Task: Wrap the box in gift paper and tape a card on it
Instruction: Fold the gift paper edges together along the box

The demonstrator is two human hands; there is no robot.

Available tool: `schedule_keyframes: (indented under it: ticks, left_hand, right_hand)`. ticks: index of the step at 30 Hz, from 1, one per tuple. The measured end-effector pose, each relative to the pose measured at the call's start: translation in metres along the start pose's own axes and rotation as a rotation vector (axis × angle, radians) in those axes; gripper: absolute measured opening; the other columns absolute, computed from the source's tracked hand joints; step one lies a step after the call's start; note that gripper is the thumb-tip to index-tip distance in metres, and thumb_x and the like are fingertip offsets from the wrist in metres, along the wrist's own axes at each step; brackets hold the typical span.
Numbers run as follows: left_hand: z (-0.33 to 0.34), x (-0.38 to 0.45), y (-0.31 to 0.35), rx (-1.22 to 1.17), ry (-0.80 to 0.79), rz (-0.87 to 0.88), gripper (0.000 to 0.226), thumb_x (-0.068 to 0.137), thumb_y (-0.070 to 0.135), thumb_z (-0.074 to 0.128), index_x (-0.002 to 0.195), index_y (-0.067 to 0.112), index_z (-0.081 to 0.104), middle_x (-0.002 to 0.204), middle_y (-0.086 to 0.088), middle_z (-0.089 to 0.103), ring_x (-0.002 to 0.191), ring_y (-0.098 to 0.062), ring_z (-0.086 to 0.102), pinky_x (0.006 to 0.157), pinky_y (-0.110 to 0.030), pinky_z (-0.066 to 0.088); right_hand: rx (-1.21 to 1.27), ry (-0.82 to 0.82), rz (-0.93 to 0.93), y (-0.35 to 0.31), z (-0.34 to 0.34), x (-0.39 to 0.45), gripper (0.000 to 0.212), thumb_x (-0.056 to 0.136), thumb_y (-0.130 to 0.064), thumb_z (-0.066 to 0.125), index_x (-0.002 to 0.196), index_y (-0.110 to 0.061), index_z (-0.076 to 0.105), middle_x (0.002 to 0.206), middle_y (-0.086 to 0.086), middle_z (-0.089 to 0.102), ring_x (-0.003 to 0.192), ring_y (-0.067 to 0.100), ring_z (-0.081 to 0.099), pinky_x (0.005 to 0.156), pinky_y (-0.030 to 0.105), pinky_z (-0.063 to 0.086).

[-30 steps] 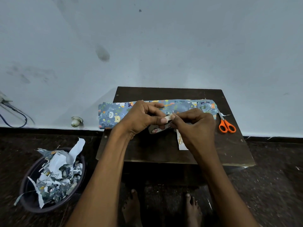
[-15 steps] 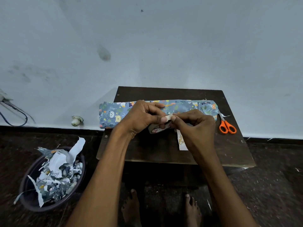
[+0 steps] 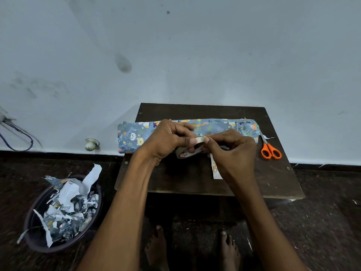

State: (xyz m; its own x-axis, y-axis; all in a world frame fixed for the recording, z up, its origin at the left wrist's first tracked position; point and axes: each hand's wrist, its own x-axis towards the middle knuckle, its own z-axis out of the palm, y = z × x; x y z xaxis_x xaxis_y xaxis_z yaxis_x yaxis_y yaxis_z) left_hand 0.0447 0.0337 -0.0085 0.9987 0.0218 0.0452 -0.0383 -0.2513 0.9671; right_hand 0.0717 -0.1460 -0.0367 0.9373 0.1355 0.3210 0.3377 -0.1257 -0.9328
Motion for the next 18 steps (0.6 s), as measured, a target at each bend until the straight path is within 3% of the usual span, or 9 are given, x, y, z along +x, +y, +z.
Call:
schedule_keyframes:
  ticks: [6,11,18]
  left_hand:
    - [0.0,0.001,-0.001,0.014,0.009,0.0,0.023,0.082,-0.008,0.072,0.071,0.013,0.075,0.059,0.016,0.068,0.109,-0.009,0.059,0.078,0.009,0.03]
    - [0.0,0.001,-0.002,0.011,0.013,-0.008,0.018,0.083,-0.007,0.071,0.074,0.008,0.075,0.056,0.014,0.067,0.109,-0.009,0.059,0.079,0.007,0.032]
    - [-0.001,0.002,-0.003,-0.041,0.021,-0.031,0.033,0.084,-0.007,0.07,0.058,0.013,0.071,0.057,0.007,0.067,0.104,-0.008,0.061,0.077,0.004,0.037]
  right_hand:
    - [-0.048,0.004,-0.056,0.003,0.001,0.0,0.005,0.083,-0.012,0.082,0.084,-0.017,0.083,0.077,-0.005,0.074,0.076,0.015,0.073,0.071,0.045,0.061]
    - [-0.079,0.026,-0.099,0.008,0.003,0.0,0.003,0.083,-0.014,0.08,0.085,-0.015,0.082,0.078,-0.004,0.074,0.074,0.012,0.073,0.071,0.042,0.061]
    - [0.03,-0.039,-0.067,0.014,-0.002,0.003,0.017,0.082,-0.03,0.08,0.095,-0.018,0.082,0.088,0.001,0.073,0.081,0.025,0.075,0.074,0.051,0.062]
